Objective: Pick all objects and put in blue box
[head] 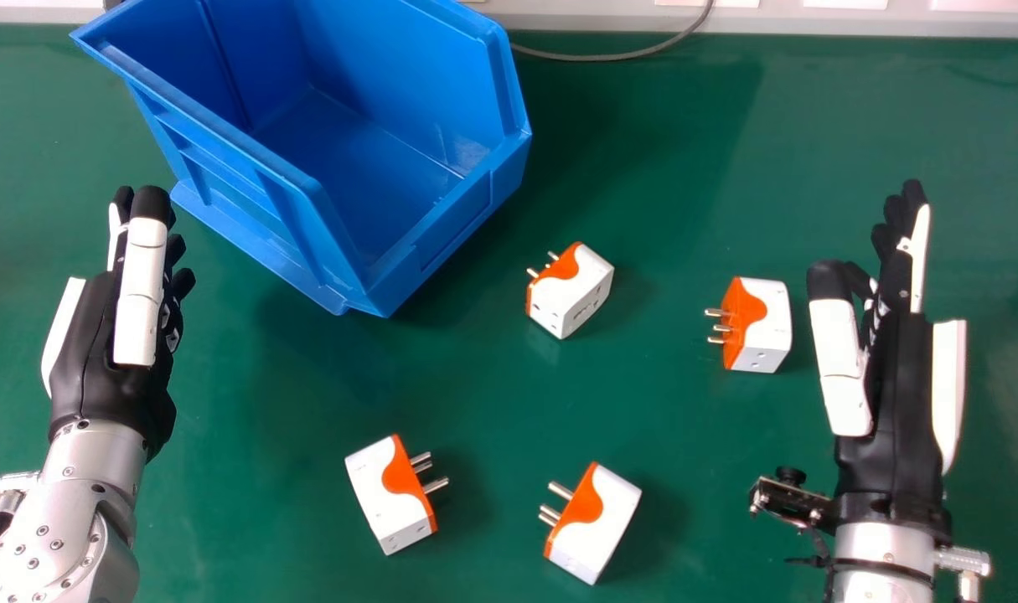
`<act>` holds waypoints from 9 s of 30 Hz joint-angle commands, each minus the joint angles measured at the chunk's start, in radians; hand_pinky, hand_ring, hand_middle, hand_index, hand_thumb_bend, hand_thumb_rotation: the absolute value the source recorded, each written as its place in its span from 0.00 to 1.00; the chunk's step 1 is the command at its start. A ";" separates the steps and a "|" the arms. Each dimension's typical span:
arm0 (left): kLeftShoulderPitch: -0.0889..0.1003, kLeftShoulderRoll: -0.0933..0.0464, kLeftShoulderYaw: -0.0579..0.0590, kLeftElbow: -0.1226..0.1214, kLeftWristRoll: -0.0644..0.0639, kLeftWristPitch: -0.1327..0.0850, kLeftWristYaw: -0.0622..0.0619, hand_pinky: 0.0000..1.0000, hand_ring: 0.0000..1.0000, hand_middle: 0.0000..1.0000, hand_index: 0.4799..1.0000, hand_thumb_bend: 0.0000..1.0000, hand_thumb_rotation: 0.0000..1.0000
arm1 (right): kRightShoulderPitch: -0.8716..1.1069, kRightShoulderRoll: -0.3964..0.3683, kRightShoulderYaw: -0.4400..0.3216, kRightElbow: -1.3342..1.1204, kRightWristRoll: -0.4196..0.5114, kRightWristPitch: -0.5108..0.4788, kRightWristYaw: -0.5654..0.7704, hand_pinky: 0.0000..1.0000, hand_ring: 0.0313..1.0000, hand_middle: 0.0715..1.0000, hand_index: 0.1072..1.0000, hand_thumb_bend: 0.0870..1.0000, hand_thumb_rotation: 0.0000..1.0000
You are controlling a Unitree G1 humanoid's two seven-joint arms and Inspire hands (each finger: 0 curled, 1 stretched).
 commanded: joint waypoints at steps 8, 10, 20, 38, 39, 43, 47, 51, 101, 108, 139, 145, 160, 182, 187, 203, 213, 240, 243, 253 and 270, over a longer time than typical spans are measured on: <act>-0.012 0.007 0.004 -0.010 -0.006 -0.012 0.000 0.99 1.00 1.00 1.00 0.78 0.96 | 0.002 -0.002 -0.005 -0.029 0.003 -0.005 0.003 0.88 0.97 0.97 0.99 0.51 1.00; -0.014 0.009 0.004 -0.007 -0.005 -0.014 -0.001 0.99 1.00 1.00 1.00 0.78 0.96 | 0.002 0.000 -0.004 -0.032 0.002 -0.004 0.003 0.88 0.97 0.97 0.99 0.52 1.00; -0.019 0.015 0.007 0.007 -0.005 -0.018 -0.009 0.99 1.00 1.00 1.00 0.78 0.96 | 0.000 0.005 -0.003 -0.033 -0.003 0.001 -0.003 0.87 0.97 0.97 0.99 0.53 1.00; 0.002 0.006 -0.005 -0.032 0.008 -0.009 0.008 0.99 1.00 1.00 1.00 0.79 0.96 | -0.047 -0.101 -0.082 -0.114 0.089 0.136 0.130 0.90 0.98 1.00 1.00 0.63 0.85; 0.003 0.006 -0.006 -0.034 0.009 -0.009 0.008 0.99 1.00 1.00 1.00 0.79 0.96 | -0.046 -0.132 -0.082 -0.136 0.060 0.169 0.147 0.89 0.97 1.00 1.00 0.67 0.82; 0.003 0.008 -0.006 -0.032 0.013 -0.014 0.005 0.99 1.00 1.00 1.00 0.80 0.95 | -0.040 -0.262 -0.071 -0.268 -0.076 0.330 0.250 0.86 0.96 0.99 1.00 0.81 0.72; 0.003 0.012 -0.004 -0.028 0.012 -0.017 0.000 0.99 1.00 1.00 1.00 0.81 0.95 | -0.064 -0.371 -0.051 -0.391 -0.191 0.483 0.376 0.87 0.96 1.00 1.00 0.97 0.55; 0.003 0.012 -0.003 -0.031 0.011 -0.016 -0.002 0.99 1.00 1.00 1.00 0.82 0.95 | -0.100 -0.449 -0.016 -0.480 -0.291 0.640 0.517 0.94 1.00 1.00 1.00 1.00 0.33; 0.009 0.010 -0.010 -0.053 0.015 0.001 0.016 0.98 1.00 1.00 1.00 0.79 0.97 | -0.600 -0.734 0.369 -0.075 -0.640 0.465 0.852 0.97 1.00 1.00 1.00 1.00 0.05; 0.007 0.015 -0.006 -0.044 0.014 -0.001 0.008 0.98 1.00 1.00 1.00 0.78 0.97 | -0.628 -0.744 0.367 -0.002 -0.638 0.414 0.820 0.95 1.00 1.00 0.99 1.00 0.01; 0.013 0.013 0.010 -0.058 0.001 0.015 -0.008 0.99 1.00 1.00 1.00 0.79 0.95 | -0.674 -0.690 0.408 0.197 -0.652 0.424 0.691 0.90 0.96 0.97 0.95 1.00 0.13; 0.013 0.013 0.008 -0.059 0.003 0.018 -0.004 0.99 1.00 1.00 1.00 0.78 0.95 | -0.698 -0.675 0.414 0.234 -0.644 0.435 0.696 0.89 0.96 0.97 0.95 1.00 0.17; 0.019 0.013 0.012 -0.064 -0.004 0.012 -0.016 0.99 1.00 1.00 1.00 0.77 0.95 | -0.741 -0.651 0.429 0.324 -0.624 0.443 0.683 0.88 0.95 0.96 0.94 1.00 0.18; 0.020 0.010 0.005 -0.073 0.006 0.023 -0.004 0.98 1.00 1.00 1.00 0.77 0.96 | -0.755 -0.620 0.438 0.317 -0.594 0.455 0.675 0.88 0.95 0.96 0.94 1.00 0.18; 0.022 0.009 0.004 -0.076 0.005 0.022 -0.005 0.99 1.00 1.00 1.00 0.77 0.95 | -0.754 -0.619 0.448 0.313 -0.604 0.454 0.663 0.88 0.95 0.95 0.93 1.00 0.19; 0.027 0.011 0.005 -0.079 0.005 0.018 -0.010 0.99 1.00 1.00 1.00 0.78 0.96 | -0.760 -0.606 0.463 0.316 -0.601 0.470 0.665 0.88 0.94 0.95 0.93 1.00 0.20; 0.025 0.010 0.005 -0.081 0.005 0.023 -0.006 0.99 1.00 1.00 1.00 0.78 0.96 | -0.752 -0.591 0.455 0.317 -0.587 0.486 0.657 0.88 0.95 0.95 0.93 1.00 0.21; 0.027 0.011 0.008 -0.084 0.007 0.024 -0.007 0.99 1.00 1.00 1.00 0.77 0.96 | -0.752 -0.597 0.463 0.314 -0.600 0.494 0.646 0.82 0.89 0.89 0.87 0.99 0.13; 0.028 0.011 0.006 -0.090 0.009 0.028 -0.004 0.99 1.00 1.00 1.00 0.76 0.96 | -0.749 -0.598 0.469 0.309 -0.614 0.503 0.643 0.75 0.83 0.84 0.81 0.97 0.06; 0.028 0.013 0.008 -0.083 0.003 0.022 -0.010 0.99 1.00 1.00 1.00 0.76 0.96 | -0.754 -0.559 0.474 0.378 -0.576 0.521 0.639 0.42 0.43 0.48 0.45 0.50 0.00; 0.022 0.012 0.010 -0.072 0.001 0.017 -0.016 0.99 1.00 1.00 1.00 0.76 0.96 | -0.748 -0.556 0.475 0.379 -0.558 0.524 0.588 0.40 0.44 0.46 0.40 0.46 0.00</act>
